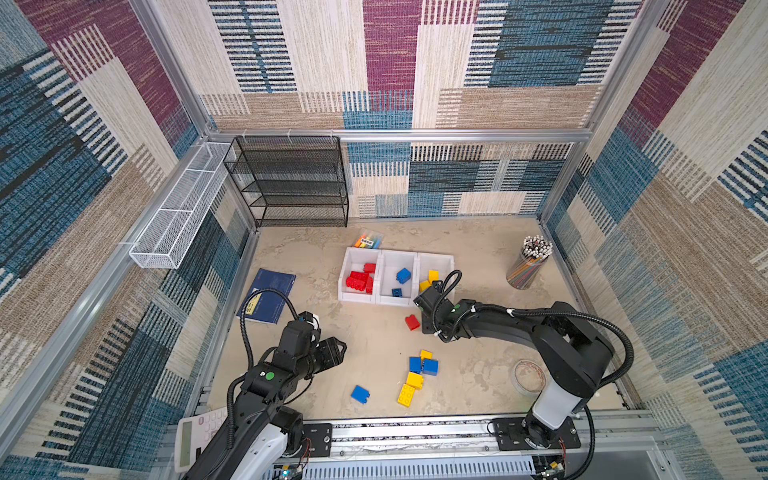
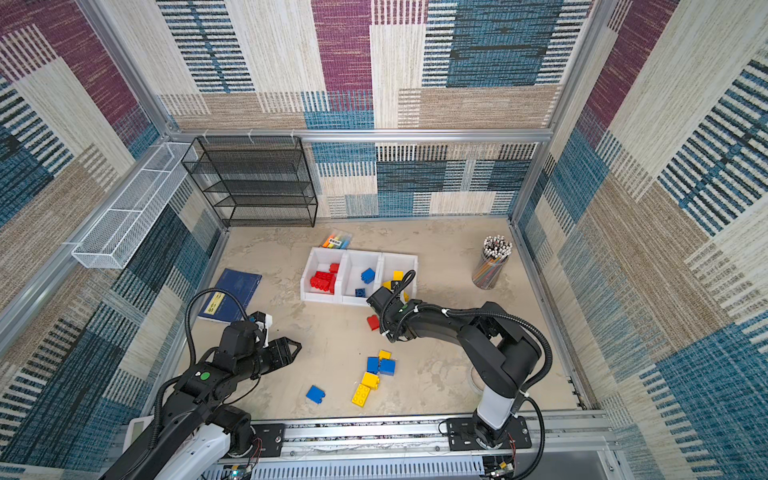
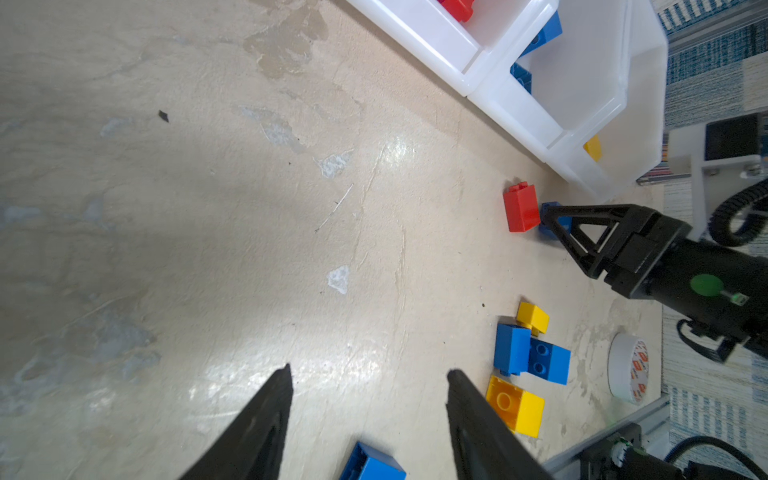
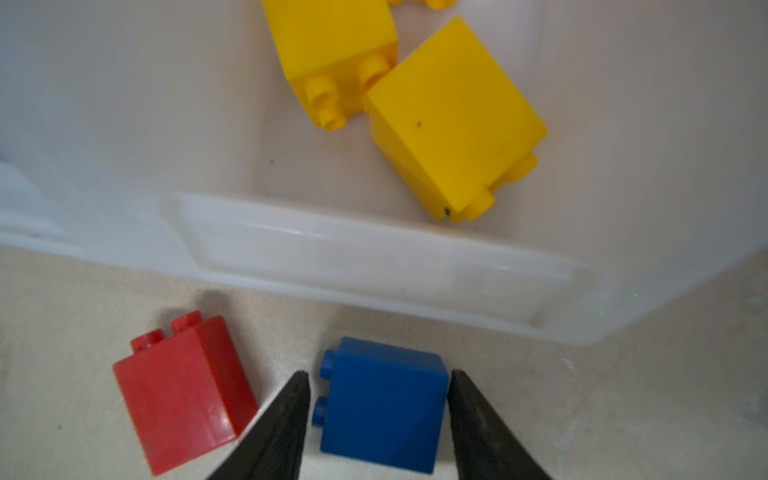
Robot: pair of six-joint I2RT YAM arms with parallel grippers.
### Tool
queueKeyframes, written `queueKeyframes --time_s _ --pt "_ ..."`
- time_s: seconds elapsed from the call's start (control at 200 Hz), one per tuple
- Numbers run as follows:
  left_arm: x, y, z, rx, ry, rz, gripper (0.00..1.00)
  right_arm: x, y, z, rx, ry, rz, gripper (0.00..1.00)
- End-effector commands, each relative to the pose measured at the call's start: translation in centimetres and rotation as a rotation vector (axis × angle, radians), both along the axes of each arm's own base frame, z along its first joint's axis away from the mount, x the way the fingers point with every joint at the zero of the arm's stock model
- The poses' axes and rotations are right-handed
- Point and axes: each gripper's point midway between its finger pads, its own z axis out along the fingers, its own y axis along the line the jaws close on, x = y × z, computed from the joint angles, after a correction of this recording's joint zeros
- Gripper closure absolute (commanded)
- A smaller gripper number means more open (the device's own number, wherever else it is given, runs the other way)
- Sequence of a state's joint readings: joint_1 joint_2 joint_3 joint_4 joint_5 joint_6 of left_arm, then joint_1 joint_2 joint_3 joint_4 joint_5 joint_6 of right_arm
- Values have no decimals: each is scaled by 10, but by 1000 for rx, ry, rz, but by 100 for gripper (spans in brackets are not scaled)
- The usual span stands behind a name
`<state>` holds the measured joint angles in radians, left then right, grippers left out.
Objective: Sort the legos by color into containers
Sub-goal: 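Grasp the small blue brick near the bin with the right gripper, then carry the blue brick into the middle compartment and release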
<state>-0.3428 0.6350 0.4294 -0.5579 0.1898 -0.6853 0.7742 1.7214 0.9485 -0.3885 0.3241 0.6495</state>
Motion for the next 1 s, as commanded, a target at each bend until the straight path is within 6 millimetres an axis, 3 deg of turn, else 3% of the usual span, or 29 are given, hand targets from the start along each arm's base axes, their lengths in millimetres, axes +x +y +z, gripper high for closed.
queueKeyframes --time_s 0.0,0.195,0.376,0.506,0.651,0.751,0.841,0.992 --pt "-2 -1 -2 -15 20 11 38 3 0 -1 -8 -14 -2 47" --pt "-3 0 -2 -13 19 11 37 -2 -1 -4 8 -1 0 59" --pt "-2 1 -3 -8 18 14 37 -18 -9 -7 31 28 -18 59" --pt "-2 1 -3 -5 17 17 37 -30 -14 7 67 13 -26 59" --pt "-2 2 -3 -4 15 19 37 -36 -7 41 104 -40 4 58" --pt "-2 2 -3 -4 17 20 37 -23 3 76 137 -118 35 58" --pt "-3 2 -4 -6 20 20 37 1 21 112 156 -210 86 57" --pt "-4 0 -4 -12 23 13 37 53 54 142 164 -274 170 56"
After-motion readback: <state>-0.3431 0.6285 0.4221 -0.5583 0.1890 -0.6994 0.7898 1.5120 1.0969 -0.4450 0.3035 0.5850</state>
